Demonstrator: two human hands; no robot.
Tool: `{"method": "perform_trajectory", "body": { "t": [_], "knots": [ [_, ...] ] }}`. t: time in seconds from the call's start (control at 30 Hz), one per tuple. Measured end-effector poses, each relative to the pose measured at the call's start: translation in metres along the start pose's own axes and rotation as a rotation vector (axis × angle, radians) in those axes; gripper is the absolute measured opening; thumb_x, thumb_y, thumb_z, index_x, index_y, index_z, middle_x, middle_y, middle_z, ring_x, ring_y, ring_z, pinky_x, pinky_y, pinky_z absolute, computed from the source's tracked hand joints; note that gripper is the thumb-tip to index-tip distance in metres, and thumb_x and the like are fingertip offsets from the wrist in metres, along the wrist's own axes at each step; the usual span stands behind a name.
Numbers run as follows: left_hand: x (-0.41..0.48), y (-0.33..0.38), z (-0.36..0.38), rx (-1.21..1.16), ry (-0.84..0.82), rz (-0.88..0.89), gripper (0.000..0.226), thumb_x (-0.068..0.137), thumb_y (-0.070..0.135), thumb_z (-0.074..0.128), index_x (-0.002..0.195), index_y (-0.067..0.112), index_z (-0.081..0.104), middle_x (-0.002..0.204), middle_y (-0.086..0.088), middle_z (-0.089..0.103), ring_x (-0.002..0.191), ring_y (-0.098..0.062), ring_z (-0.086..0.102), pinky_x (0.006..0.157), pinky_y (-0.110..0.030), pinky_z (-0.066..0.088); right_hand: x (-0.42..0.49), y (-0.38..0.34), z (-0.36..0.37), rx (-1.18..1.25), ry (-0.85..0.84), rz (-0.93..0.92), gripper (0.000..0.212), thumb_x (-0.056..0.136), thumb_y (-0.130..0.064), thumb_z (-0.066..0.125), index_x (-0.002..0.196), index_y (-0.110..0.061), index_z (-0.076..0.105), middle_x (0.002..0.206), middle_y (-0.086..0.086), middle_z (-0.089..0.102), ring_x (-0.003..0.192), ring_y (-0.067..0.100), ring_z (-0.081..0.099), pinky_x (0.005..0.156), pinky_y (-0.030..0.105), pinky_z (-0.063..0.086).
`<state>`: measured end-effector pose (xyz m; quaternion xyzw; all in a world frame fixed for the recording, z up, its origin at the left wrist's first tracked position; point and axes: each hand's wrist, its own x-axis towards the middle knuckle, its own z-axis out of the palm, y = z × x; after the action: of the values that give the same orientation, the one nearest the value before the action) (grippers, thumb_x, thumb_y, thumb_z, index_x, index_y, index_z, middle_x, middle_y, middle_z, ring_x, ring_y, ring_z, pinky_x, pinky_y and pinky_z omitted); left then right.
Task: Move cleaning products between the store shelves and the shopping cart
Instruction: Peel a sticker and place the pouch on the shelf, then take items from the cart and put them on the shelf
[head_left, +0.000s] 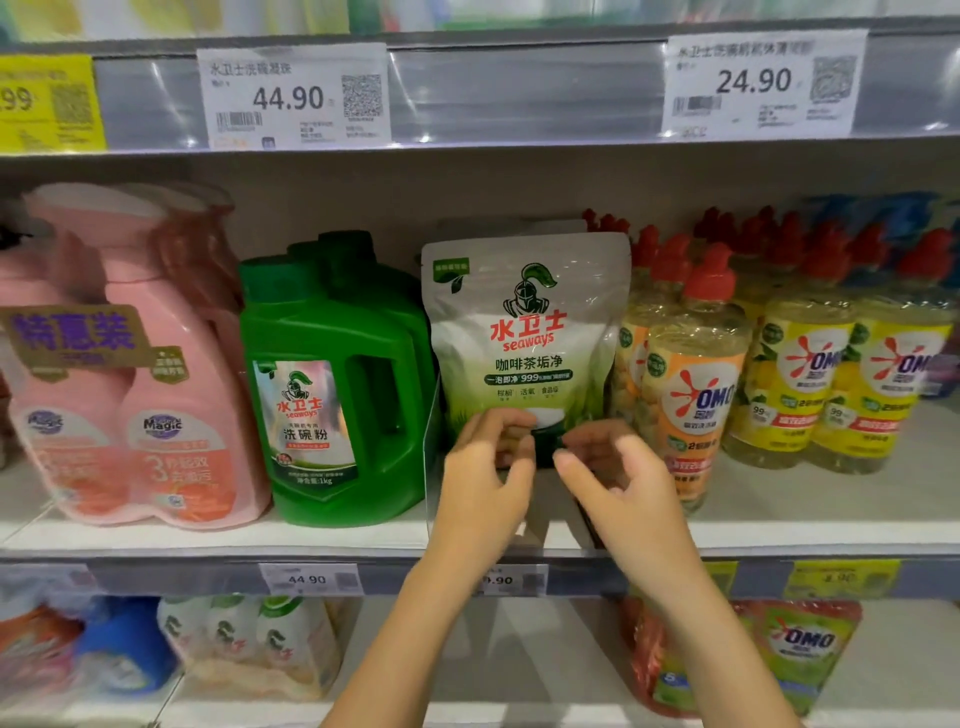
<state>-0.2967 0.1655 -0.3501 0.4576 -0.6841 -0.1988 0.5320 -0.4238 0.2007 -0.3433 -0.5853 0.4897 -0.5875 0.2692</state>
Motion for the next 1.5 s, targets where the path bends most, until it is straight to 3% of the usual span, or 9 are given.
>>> {"method": "perform_trajectory", "body": {
  "t": [0.1, 0.3, 0.43, 0.6, 0.8, 1.0, 1.17, 1.37, 1.5],
  "knots": [
    [-0.012, 0.017, -0.010, -0.159, 0.044, 0.006, 0.019, 0.091, 0.005, 0.061, 0.099, 0.022, 0.060, 0.100, -0.001, 0.065, 0.088, -0.003, 0.063, 0.077, -0.011, 0.048, -0.007, -0.014, -0.010, 0.125, -0.039, -0.036, 0.009, 0.088, -0.005, 0.066, 0.095, -0.011, 0.065, 0.090, -0.002, 0.068, 0.082, -0.002, 0.064, 0.070, 0.009, 0.047],
    [-0.042, 0.041, -0.029, -0.329, 0.062, -0.050, 0.019, 0.090, 0.005, 0.063, 0.106, 0.015, 0.062, 0.106, 0.002, 0.066, 0.097, -0.009, 0.066, 0.080, -0.015, 0.050, -0.027, -0.030, -0.016, 0.180, -0.128, -0.050, 0.020, 0.087, -0.008, 0.068, 0.104, -0.017, 0.065, 0.092, -0.004, 0.068, 0.090, 0.008, 0.065, 0.075, 0.015, 0.050],
    [-0.069, 0.055, -0.051, -0.345, 0.074, -0.094, 0.025, 0.090, 0.008, 0.064, 0.115, 0.014, 0.060, 0.112, 0.002, 0.065, 0.099, -0.009, 0.065, 0.081, -0.024, 0.054, -0.045, -0.042, -0.011, 0.260, -0.224, -0.059, 0.028, 0.086, -0.009, 0.069, 0.112, -0.020, 0.063, 0.099, 0.002, 0.068, 0.096, 0.010, 0.065, 0.079, 0.018, 0.052],
    [-0.117, 0.060, -0.089, -0.312, 0.259, -0.182, 0.027, 0.090, 0.008, 0.065, 0.116, 0.014, 0.060, 0.110, 0.002, 0.065, 0.099, -0.008, 0.065, 0.081, -0.020, 0.051, -0.072, -0.051, 0.017, 0.390, -0.423, -0.024, 0.031, 0.085, -0.009, 0.068, 0.114, -0.018, 0.062, 0.099, 0.003, 0.068, 0.094, 0.008, 0.065, 0.079, 0.017, 0.052],
    [-0.181, 0.052, -0.148, -0.220, 0.471, -0.303, 0.025, 0.090, 0.007, 0.064, 0.112, 0.017, 0.061, 0.109, 0.006, 0.065, 0.102, -0.002, 0.063, 0.083, -0.016, 0.049, -0.114, -0.063, 0.083, 0.453, -0.672, 0.026, 0.031, 0.079, -0.018, 0.070, 0.109, -0.023, 0.064, 0.098, 0.000, 0.069, 0.096, 0.010, 0.066, 0.083, 0.020, 0.052],
    [-0.240, 0.037, -0.232, -0.138, 0.667, -0.394, 0.027, 0.088, 0.010, 0.067, 0.114, 0.015, 0.061, 0.114, -0.004, 0.065, 0.100, -0.009, 0.065, 0.081, -0.018, 0.051, -0.160, -0.096, 0.173, 0.503, -0.923, -0.005, 0.029, 0.084, -0.003, 0.068, 0.110, -0.013, 0.061, 0.096, 0.006, 0.066, 0.083, 0.008, 0.064, 0.076, 0.019, 0.052],
    [-0.302, 0.017, -0.314, -0.083, 0.801, -0.462, 0.028, 0.087, 0.006, 0.068, 0.113, 0.015, 0.061, 0.113, -0.004, 0.065, 0.103, -0.013, 0.065, 0.084, -0.024, 0.054, -0.220, -0.129, 0.262, 0.545, -1.094, 0.012, 0.031, 0.080, -0.010, 0.069, 0.110, -0.013, 0.061, 0.095, 0.005, 0.064, 0.081, 0.007, 0.063, 0.073, 0.016, 0.051],
    [-0.382, -0.004, -0.407, 0.013, 0.994, -0.533, 0.031, 0.084, 0.006, 0.071, 0.112, 0.014, 0.059, 0.107, 0.004, 0.065, 0.092, 0.007, 0.063, 0.079, -0.011, 0.049, -0.302, -0.155, 0.363, 0.582, -1.311, 0.028, 0.034, 0.073, -0.019, 0.069, 0.106, -0.021, 0.060, 0.097, 0.006, 0.064, 0.080, 0.007, 0.062, 0.073, 0.016, 0.051],
    [-0.435, -0.019, -0.451, 0.086, 1.124, -0.608, 0.032, 0.083, 0.003, 0.071, 0.107, 0.018, 0.058, 0.105, 0.005, 0.064, 0.089, 0.009, 0.062, 0.077, -0.009, 0.047, -0.348, -0.157, 0.417, 0.576, -1.407, 0.085, 0.038, 0.071, -0.019, 0.069, 0.108, -0.017, 0.060, 0.099, 0.010, 0.064, 0.082, 0.010, 0.060, 0.076, 0.015, 0.051]
  ]
}}
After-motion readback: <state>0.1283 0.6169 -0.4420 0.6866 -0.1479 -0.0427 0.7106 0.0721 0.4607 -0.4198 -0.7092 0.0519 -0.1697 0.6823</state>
